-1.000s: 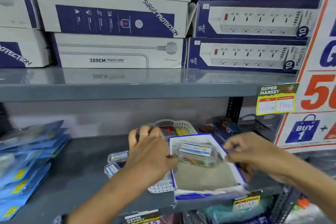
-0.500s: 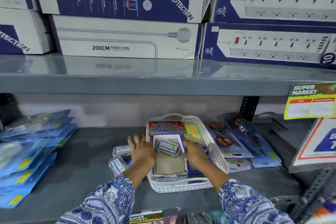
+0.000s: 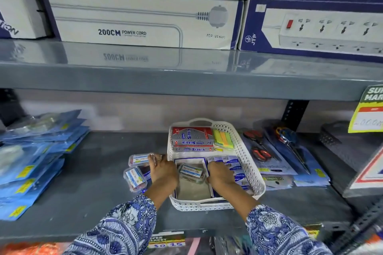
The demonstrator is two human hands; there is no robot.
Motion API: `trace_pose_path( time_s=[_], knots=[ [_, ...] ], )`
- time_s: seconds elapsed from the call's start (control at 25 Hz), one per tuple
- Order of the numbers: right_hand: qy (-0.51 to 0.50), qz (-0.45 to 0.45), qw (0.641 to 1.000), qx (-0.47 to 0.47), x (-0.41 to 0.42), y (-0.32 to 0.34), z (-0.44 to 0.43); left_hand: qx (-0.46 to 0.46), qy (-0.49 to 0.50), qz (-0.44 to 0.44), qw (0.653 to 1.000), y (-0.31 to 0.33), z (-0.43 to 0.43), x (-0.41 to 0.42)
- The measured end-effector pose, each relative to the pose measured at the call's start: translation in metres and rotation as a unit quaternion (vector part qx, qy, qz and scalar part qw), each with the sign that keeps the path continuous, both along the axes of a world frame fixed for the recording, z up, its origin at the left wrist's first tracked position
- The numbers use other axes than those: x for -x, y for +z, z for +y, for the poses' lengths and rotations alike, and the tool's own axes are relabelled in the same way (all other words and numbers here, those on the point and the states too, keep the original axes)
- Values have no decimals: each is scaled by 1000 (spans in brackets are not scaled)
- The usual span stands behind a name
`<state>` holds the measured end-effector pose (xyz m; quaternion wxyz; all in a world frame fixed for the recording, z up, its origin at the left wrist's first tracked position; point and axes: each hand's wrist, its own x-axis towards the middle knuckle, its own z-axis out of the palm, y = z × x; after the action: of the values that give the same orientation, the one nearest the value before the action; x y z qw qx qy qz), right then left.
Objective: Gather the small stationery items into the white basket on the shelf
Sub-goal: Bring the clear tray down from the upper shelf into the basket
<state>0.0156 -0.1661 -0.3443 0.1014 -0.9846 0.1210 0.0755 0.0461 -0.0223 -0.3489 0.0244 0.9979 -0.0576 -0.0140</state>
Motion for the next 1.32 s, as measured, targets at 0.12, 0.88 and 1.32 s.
trace_pose_path(
  time_s=[0.12, 0.88, 1.32],
  knots=[
    [11, 1, 1000, 29, -2, -1, 1, -12, 7, -3, 1000, -4, -2, -2],
    [120, -30, 988, 89, -23, -2, 30, 17, 20, -7, 1000, -16, 0, -4],
    [150, -54, 981, 110, -35, -5, 23, 33, 13, -3, 999, -16, 0, -4]
  ],
)
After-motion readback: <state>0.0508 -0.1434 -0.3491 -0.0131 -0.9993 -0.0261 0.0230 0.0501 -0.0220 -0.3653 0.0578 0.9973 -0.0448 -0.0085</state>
